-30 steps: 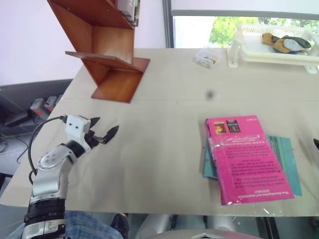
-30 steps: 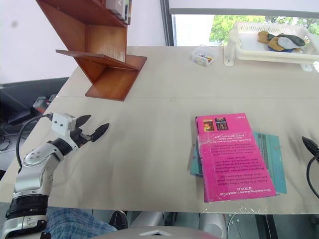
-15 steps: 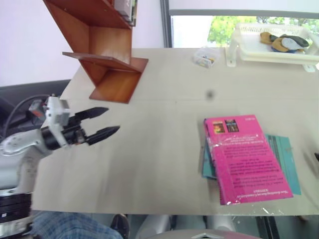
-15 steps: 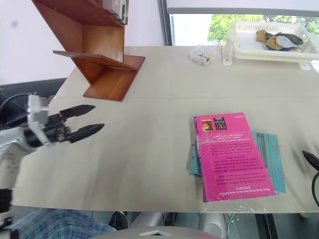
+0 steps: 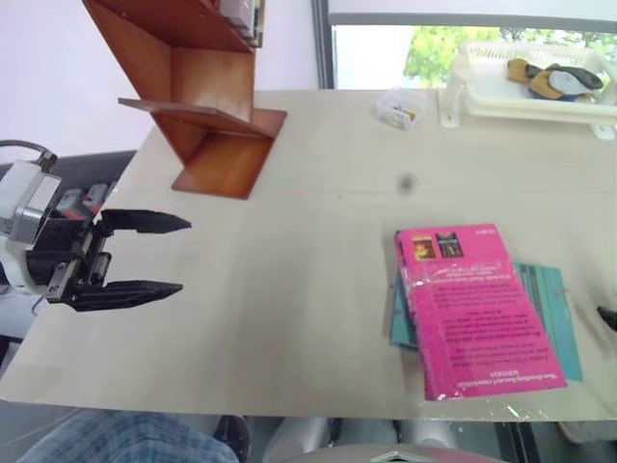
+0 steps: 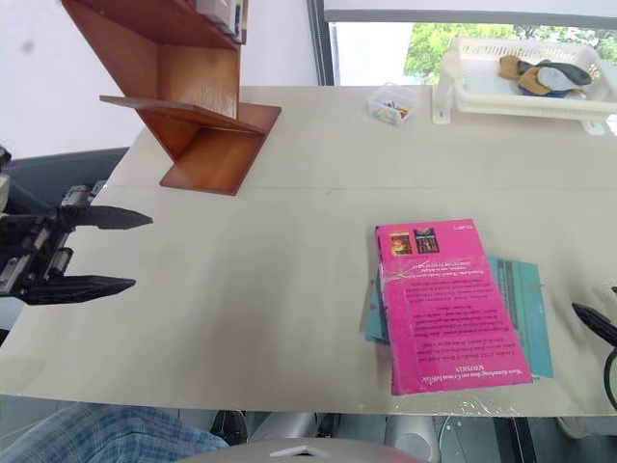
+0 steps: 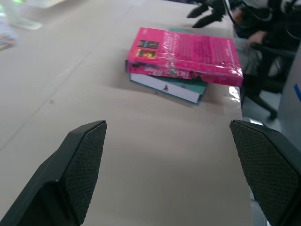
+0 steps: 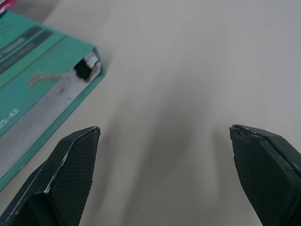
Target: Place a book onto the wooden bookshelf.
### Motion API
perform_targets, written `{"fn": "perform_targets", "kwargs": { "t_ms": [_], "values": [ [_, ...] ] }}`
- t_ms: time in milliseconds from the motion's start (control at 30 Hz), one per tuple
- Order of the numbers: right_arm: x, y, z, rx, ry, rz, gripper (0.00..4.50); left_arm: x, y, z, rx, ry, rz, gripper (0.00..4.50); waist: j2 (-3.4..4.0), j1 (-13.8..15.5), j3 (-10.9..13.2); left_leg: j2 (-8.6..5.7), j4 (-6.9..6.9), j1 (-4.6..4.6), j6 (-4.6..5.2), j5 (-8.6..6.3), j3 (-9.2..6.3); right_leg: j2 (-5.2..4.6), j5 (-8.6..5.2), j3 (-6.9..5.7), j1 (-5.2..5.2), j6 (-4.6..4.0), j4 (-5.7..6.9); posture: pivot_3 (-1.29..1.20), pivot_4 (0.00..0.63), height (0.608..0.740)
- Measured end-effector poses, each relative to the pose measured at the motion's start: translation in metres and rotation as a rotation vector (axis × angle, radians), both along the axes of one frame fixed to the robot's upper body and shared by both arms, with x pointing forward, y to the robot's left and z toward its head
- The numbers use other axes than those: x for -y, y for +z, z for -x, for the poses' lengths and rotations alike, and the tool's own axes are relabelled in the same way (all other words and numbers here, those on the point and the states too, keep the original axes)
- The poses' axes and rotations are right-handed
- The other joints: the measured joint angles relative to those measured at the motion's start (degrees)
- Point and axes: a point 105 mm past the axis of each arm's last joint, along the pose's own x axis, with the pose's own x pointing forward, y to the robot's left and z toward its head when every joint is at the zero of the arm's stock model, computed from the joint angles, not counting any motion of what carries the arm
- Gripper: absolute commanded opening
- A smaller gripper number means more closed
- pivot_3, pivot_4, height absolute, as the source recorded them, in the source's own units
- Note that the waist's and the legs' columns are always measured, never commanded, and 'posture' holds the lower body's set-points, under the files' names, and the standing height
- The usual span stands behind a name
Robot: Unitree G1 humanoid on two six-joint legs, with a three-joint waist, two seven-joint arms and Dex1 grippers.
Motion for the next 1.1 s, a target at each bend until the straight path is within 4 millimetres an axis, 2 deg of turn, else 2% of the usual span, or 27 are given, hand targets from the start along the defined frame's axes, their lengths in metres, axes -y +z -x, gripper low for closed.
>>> {"fn": "perform_targets", "kwargs": {
  "t_ms": [133, 267, 400, 533, 900, 967, 1100],
  "values": [
    [-0.021, -0.004, 0.009, -0.072, 0.114, -0.027, 4.5, 0.009, 0.011, 0.004, 0.047, -0.055, -0.002, 4.45, 0.01, -0.2, 0.1, 0.12, -0.04, 0.0, 0.0, -0.01, 0.1, 0.06, 0.0, 0.1, -0.02, 0.0, -0.04, 0.0, 0.15, 0.74],
    [-0.036, -0.012, 0.022, -0.184, 0.216, -0.006, 4.5, 0.012, 0.013, 0.006, 0.059, -0.074, -0.004, 4.45, -0.02, -0.2, 0.1, 0.15, -0.04, 0.04, 0.0, -0.01, 0.16, 0.12, 0.01, 0.13, -0.02, -0.01, -0.04, 0.0, 0.15, 0.74],
    [-0.05, -0.014, 0.019, -0.212, 0.283, -0.003, 4.5, 0.013, 0.012, 0.005, 0.068, -0.084, -0.009, 4.45, -0.16, -0.3, 0.2, 0.3, -0.03, 0.11, -0.06, -0.04, 0.31, 0.1, 0.11, 0.24, 0.0, -0.13, -0.03, 0.0, 0.15, 0.74],
    [-0.074, -0.01, 0.0, -0.186, 0.34, -0.03, 4.5, 0.013, 0.012, 0.005, 0.076, -0.088, -0.012, 4.45, -0.27, -0.6, 0.3, 0.52, -0.02, 0.15, -0.09, -0.02, 0.39, 0.24, 0.21, 0.29, -0.02, -0.28, -0.03, 0.0, 0.15, 0.74],
    [-0.123, -0.003, -0.039, -0.106, 0.436, -0.097, 4.5, 0.012, 0.011, 0.005, 0.087, -0.088, -0.014, 4.45, -0.41, -0.3, 0.5, 0.57, -0.02, 0.12, -0.13, -0.04, 0.39, 0.44, 0.21, 0.28, -0.04, -0.29, -0.07, 0.0, 0.15, 0.74],
    [-0.129, -0.002, -0.045, -0.094, 0.448, -0.096, 4.5, 0.012, 0.011, 0.005, 0.085, -0.085, -0.014, 4.45, -0.41, -0.3, 0.5, 0.57, -0.02, 0.13, -0.13, -0.04, 0.38, 0.45, 0.21, 0.28, -0.05, -0.29, -0.07, 0.0, 0.15, 0.74],
    [-0.123, 0.006, -0.06, -0.042, 0.4, -0.05, 4.5, 0.01, 0.01, 0.005, 0.08, -0.078, -0.012, 4.45, -0.4, -0.3, 0.5, 0.57, 0.0, 0.14, -0.13, -0.04, 0.39, 0.53, 0.21, 0.29, -0.05, -0.29, -0.06, 0.0, 0.15, 0.74]
  ]
}}
